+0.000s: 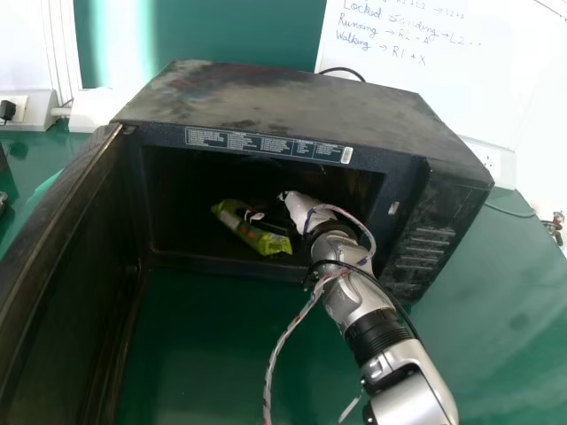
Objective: Put biscuit inside oven
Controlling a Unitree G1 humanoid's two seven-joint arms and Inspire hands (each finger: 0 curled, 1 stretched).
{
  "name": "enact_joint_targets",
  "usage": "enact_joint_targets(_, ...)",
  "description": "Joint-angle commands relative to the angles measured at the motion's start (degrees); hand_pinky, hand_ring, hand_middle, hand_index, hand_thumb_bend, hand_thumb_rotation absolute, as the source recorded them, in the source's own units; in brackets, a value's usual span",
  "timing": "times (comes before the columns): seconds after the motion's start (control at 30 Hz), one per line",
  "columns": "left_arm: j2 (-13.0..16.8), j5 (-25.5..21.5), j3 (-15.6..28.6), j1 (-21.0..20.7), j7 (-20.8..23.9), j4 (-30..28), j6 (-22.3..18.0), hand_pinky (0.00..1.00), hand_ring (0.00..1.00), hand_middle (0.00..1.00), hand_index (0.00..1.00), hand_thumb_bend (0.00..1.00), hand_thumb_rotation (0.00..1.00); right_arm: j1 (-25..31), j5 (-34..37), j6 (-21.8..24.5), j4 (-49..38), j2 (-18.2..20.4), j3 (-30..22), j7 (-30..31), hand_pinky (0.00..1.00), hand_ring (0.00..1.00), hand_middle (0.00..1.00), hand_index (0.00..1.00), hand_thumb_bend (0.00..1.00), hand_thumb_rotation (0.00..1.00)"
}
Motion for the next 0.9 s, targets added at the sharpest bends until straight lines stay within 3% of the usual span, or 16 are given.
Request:
enact_joint_targets(0.0,-0.13,0.27,-0.4,0.31,0.4,-0.47,-0.27,0.97,0.9,0.9,0.89,1.0,1.0,3.21,0.52,0.23,-1.52,-1.14,-0.65,0.06,0.54,0.68,0.76,0.85,1.0,0.45)
enact_joint_targets(0.13,-0.12,0.19,-0.51,0.38,0.15,-0.33,-0.49,0.99,0.9,0.91,0.89,1.0,1.0,5.75,0.48,0.31,-4.57,-1.43,-1.72,-2.29,0.56,0.69,0.74,0.84,1.0,0.43)
enact_joint_targets(0.33,-0.05,0.15,-0.63,0.27,-0.01,-0.15,-0.69,0.98,0.9,0.91,0.89,1.0,1.0,10.2,2.24,1.42,-9.88,-1.28,-4.75,-4.22,0.6,0.78,0.81,0.86,1.0,0.41)
enact_joint_targets(0.4,0.0,0.19,-0.61,0.16,0.06,-0.04,-0.65,0.98,0.9,0.91,0.89,1.0,1.0,11.86,2.96,1.87,-11.98,-1.04,-5.8,-4.77,0.5,0.67,0.74,0.86,1.0,0.4)
enact_joint_targets(0.43,-0.03,0.25,-0.64,0.14,0.11,-0.07,-0.63,0.98,0.9,0.9,0.89,1.0,1.0,12.66,3.13,2.1,-13.01,-1.0,-6.11,-4.89,0.37,0.51,0.61,0.86,1.0,0.39)
enact_joint_targets(0.47,-0.03,0.32,-0.68,0.12,0.14,-0.07,-0.62,0.98,0.9,0.9,0.89,1.0,1.0,13.39,3.18,2.3,-13.92,-0.99,-6.26,-4.98,0.32,0.47,0.58,0.86,1.0,0.39)
enact_joint_targets(0.5,-0.04,0.33,-0.7,0.13,0.1,-0.05,-0.66,0.98,0.9,0.91,0.89,1.0,1.0,14.09,3.23,2.41,-14.75,-1.04,-6.37,-4.93,0.34,0.51,0.61,0.87,1.0,0.4)
enact_joint_targets(0.53,-0.07,0.35,-0.73,0.11,0.09,0.0,-0.69,0.98,0.9,0.91,0.89,1.0,1.0,14.77,3.23,1.81,-15.41,-1.32,-6.33,-4.85,0.49,0.66,0.73,0.87,1.0,0.4)
enact_joint_targets(0.57,-0.15,0.38,-0.76,0.07,0.19,-0.01,-0.69,0.98,0.9,0.91,0.89,1.0,1.0,15.34,2.94,0.62,-15.57,-1.75,-6.03,-5.23,0.7,0.81,0.86,0.9,1.0,0.41)
enact_joint_targets(0.67,-0.09,0.37,-0.76,0.07,0.02,0.09,-0.87,0.98,0.9,0.91,0.89,1.0,1.0,16.69,2.3,-3.76,-14.73,-2.61,-5.75,-8.1,0.94,0.96,0.98,0.94,1.0,0.44)
enact_joint_targets(0.77,-0.17,0.47,-0.76,0.17,0.11,0.01,-0.89,0.98,0.9,0.9,0.89,1.0,1.0,17.02,2.1,-6.85,-12.87,-2.87,-6.06,-10.77,0.99,0.99,1.0,0.97,0.99,0.46)
enact_joint_targets(0.87,0.03,0.32,-0.68,0.32,-0.16,0.12,-0.96,0.98,0.9,0.9,0.89,1.0,1.0,16.41,2.22,-9.42,-11.25,-3.53,-6.38,-11.54,0.96,0.98,0.99,0.95,0.97,0.48)
